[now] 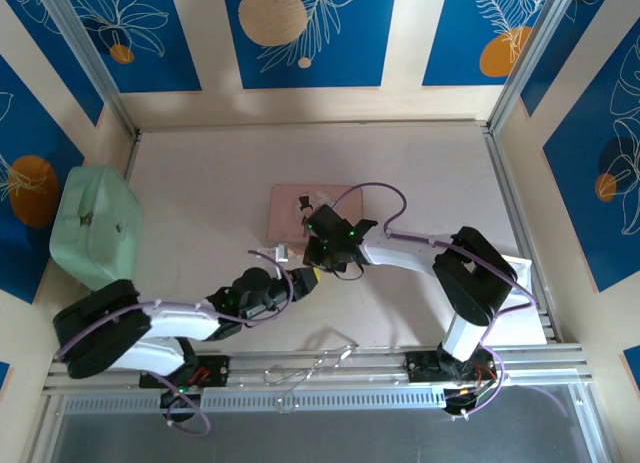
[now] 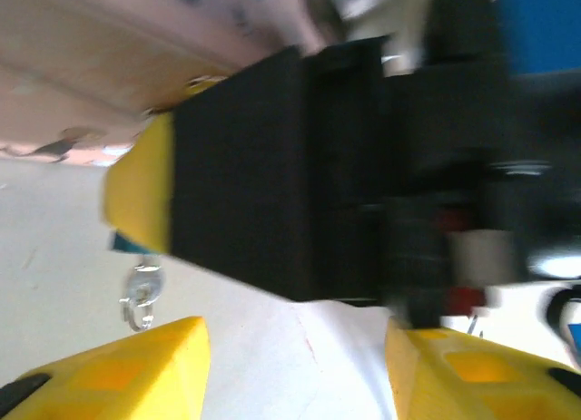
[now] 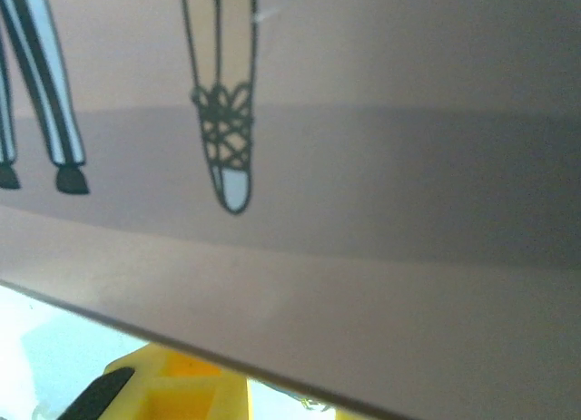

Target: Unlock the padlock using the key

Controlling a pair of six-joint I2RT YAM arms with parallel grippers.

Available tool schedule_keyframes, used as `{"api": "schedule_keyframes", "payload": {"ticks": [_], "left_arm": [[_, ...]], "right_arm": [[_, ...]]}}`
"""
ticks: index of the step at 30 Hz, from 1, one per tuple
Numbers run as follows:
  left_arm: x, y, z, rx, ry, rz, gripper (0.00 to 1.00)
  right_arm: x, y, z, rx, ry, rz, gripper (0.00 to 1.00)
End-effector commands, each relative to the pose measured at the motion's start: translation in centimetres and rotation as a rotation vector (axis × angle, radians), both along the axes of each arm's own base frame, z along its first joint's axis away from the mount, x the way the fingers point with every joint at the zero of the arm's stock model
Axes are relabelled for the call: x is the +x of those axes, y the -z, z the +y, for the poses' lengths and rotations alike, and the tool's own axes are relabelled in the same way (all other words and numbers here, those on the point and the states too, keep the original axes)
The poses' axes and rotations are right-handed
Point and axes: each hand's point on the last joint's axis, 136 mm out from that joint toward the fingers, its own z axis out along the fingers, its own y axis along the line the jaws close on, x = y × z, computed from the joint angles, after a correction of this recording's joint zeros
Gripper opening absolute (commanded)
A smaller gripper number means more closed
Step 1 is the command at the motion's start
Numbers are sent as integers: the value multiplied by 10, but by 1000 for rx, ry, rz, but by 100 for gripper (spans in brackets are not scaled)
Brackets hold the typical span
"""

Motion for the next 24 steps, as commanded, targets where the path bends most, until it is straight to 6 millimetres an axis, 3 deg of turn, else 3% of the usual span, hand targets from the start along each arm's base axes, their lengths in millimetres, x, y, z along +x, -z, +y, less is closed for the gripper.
{"api": "schedule_keyframes", "payload": {"ticks": [1, 10, 13, 18, 20, 24], "left_arm": [[6, 26, 22, 173, -74, -17, 33], [7, 41, 8, 92, -45, 40, 26], [10, 45, 14, 51, -69, 61, 41], [15, 46, 17, 21, -81, 75, 58], [17, 47, 17, 17, -82, 77, 57], [20, 46, 10, -22, -58, 81, 34]], "right_arm": [[-20, 15, 0, -6, -36, 129, 13], [-23, 15, 0, 17, -38, 195, 13], [-23, 15, 0, 30, -38, 208, 13], [-24, 13, 1, 45, -40, 231, 12], [-24, 14, 1, 47, -41, 242, 12], [-24, 14, 2, 51, -39, 257, 11]]}}
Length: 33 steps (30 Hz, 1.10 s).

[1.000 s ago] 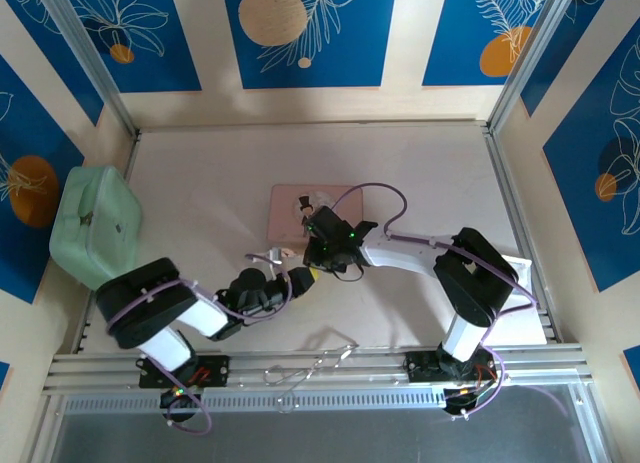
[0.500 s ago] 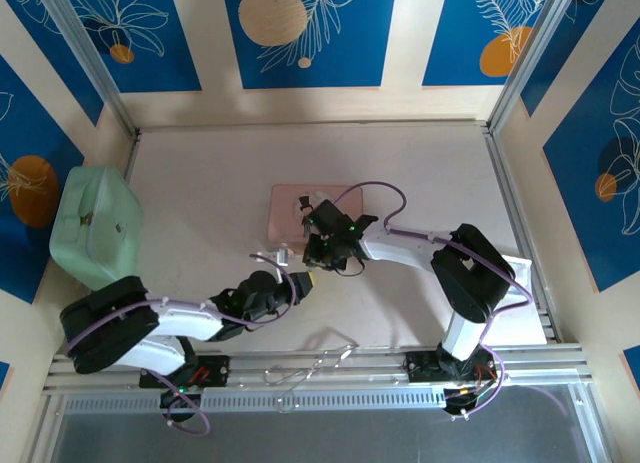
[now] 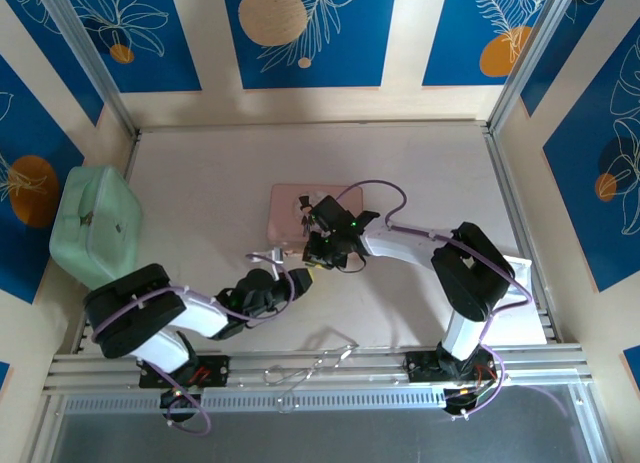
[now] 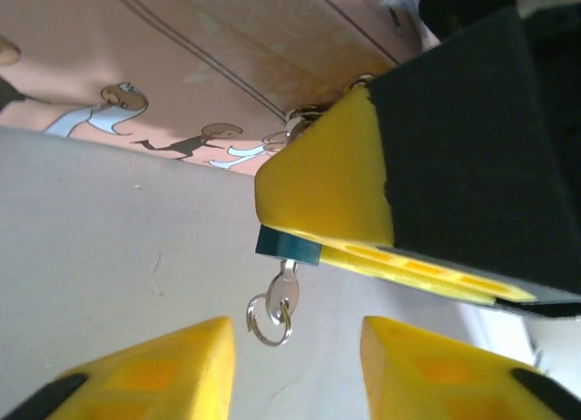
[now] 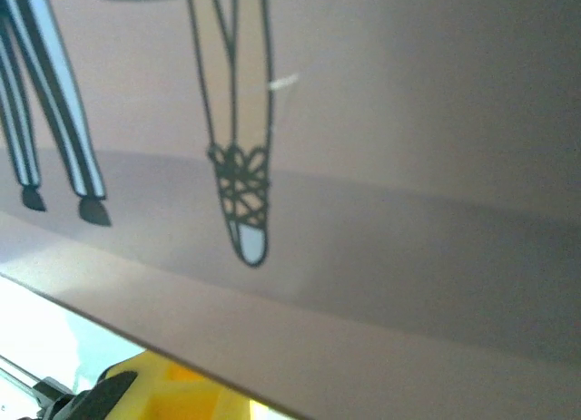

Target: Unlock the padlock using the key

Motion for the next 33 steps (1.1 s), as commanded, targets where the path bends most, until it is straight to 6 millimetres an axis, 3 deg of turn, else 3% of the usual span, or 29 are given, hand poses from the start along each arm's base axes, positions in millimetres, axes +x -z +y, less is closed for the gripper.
{"api": "schedule_keyframes", "payload": {"ticks": [1, 5, 11, 15, 29, 31, 33], "left_arm": [[4, -5, -7, -68, 20, 3, 30], [5, -3, -10, -104, 24, 14, 27], [9, -1, -2, -116, 3, 7, 33], [11, 0, -3, -118, 0, 8, 22], [15, 1, -5, -158, 4, 22, 0], [14, 0, -8, -167, 14, 29, 0], [14, 1, -8, -178, 13, 37, 0]], "right_arm": [[-25, 19, -2, -8, -21, 159, 11], [-25, 20, -1, -7, -21, 167, 10], [-27, 22, -1, -7, -21, 179, 10], [-28, 24, 0, 1, -21, 187, 10], [-30, 25, 1, 3, -18, 175, 10], [-29, 23, 2, 10, -13, 140, 16], [-26, 19, 0, -4, 3, 62, 30]]}}
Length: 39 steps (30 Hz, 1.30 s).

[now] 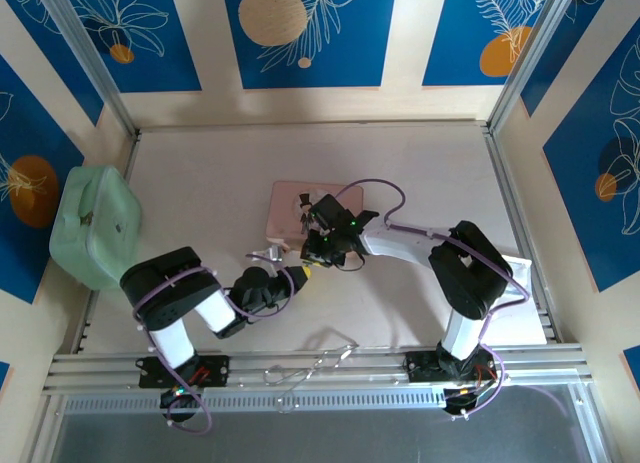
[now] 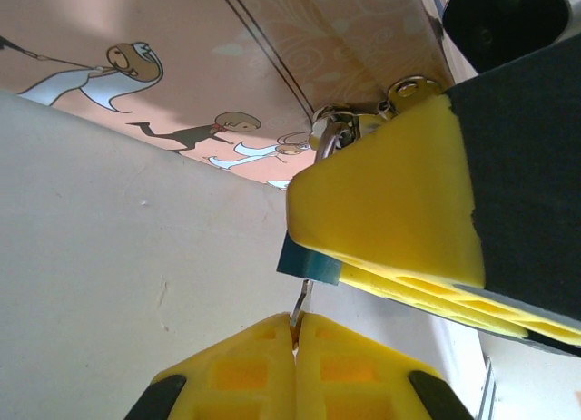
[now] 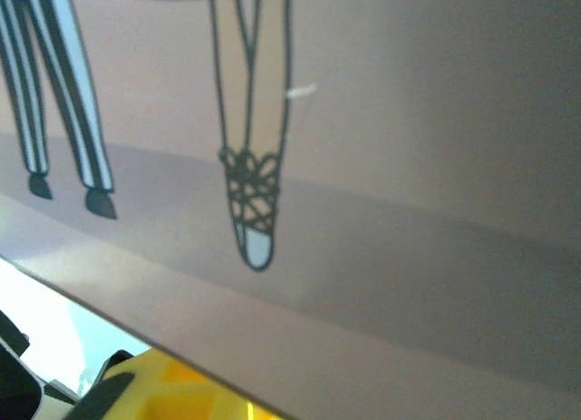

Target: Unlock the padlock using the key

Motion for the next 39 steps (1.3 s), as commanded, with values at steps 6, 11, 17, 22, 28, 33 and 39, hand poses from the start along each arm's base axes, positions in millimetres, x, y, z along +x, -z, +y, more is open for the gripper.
{"api": "schedule_keyframes", "payload": {"ticks": [6, 11, 17, 22, 28, 33, 39], "left_arm": [[0, -4, -6, -69, 17, 10, 0], [0, -7, -8, -79, 22, 9, 0], [0, -11, -7, -91, 19, 10, 0], [0, -14, -9, -100, 22, 4, 0], [-1, -14, -9, -101, 24, 7, 0], [-1, -14, -9, -102, 26, 6, 0], [-1, -14, -8, -102, 21, 9, 0]], "right_arm": [[-22, 3, -18, -82, 66, -63, 54], [-22, 0, -21, -103, 85, -160, 53], [-16, -6, -11, -64, 77, -259, 50], [-15, -2, -13, -83, 94, -257, 46], [-12, 4, -17, -87, 107, -249, 42], [-9, 5, -14, -88, 99, -254, 40], [-5, 6, -13, -95, 93, -256, 35]]}}
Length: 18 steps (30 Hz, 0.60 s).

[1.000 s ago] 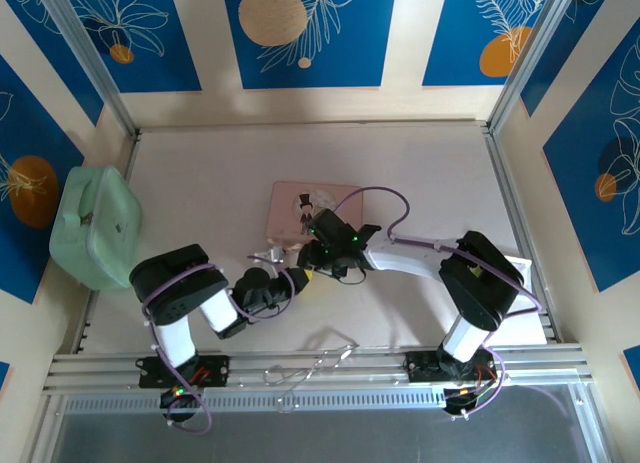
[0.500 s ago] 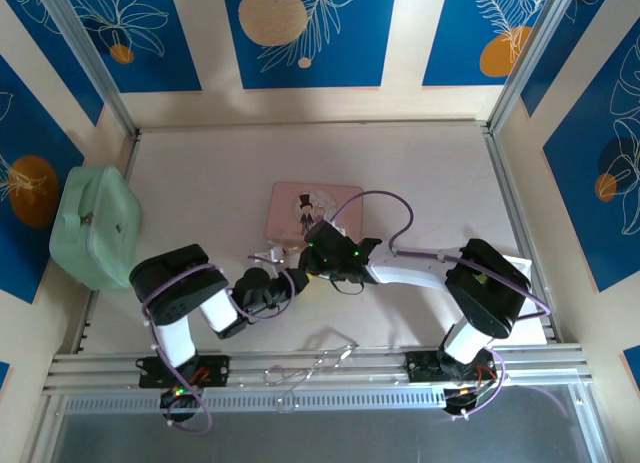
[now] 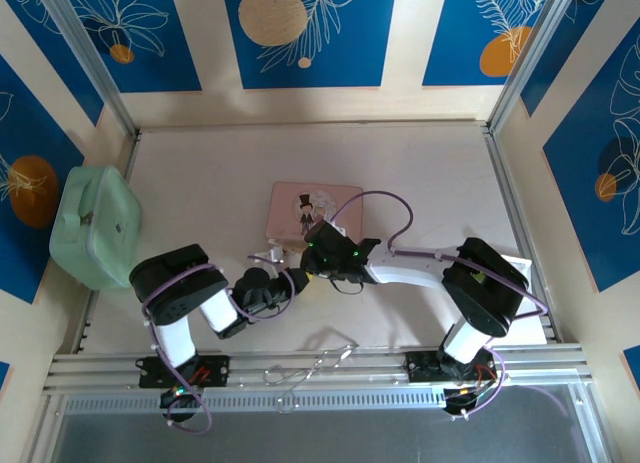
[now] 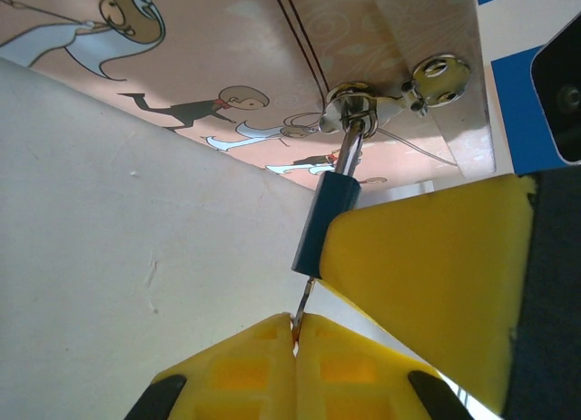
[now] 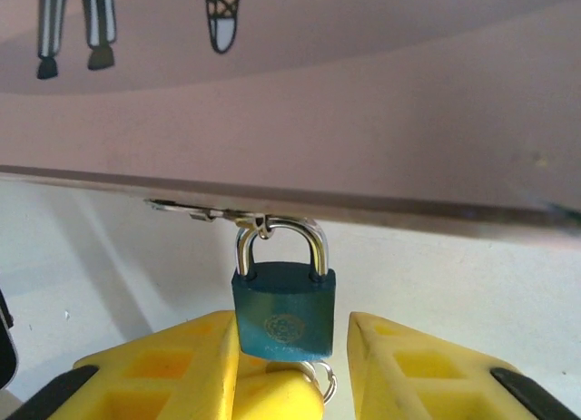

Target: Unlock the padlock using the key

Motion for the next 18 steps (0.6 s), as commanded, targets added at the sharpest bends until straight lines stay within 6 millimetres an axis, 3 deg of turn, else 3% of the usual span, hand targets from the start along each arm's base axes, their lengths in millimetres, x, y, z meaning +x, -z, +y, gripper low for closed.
{"api": "schedule_keyframes", "payload": {"ticks": [1, 7, 16, 18], "left_arm": [[4, -19, -2, -61, -5, -36, 0], [3, -18, -1, -62, -8, -32, 0], [3, -16, 0, -55, -11, -30, 0], [2, -16, 0, -53, -6, -29, 21]], "right_arm": [[5, 6, -4, -30, 10, 1, 34], [3, 8, -4, -36, 8, 6, 30], [2, 7, -9, -89, 10, 23, 7], [0, 6, -9, -99, 7, 40, 4]]}}
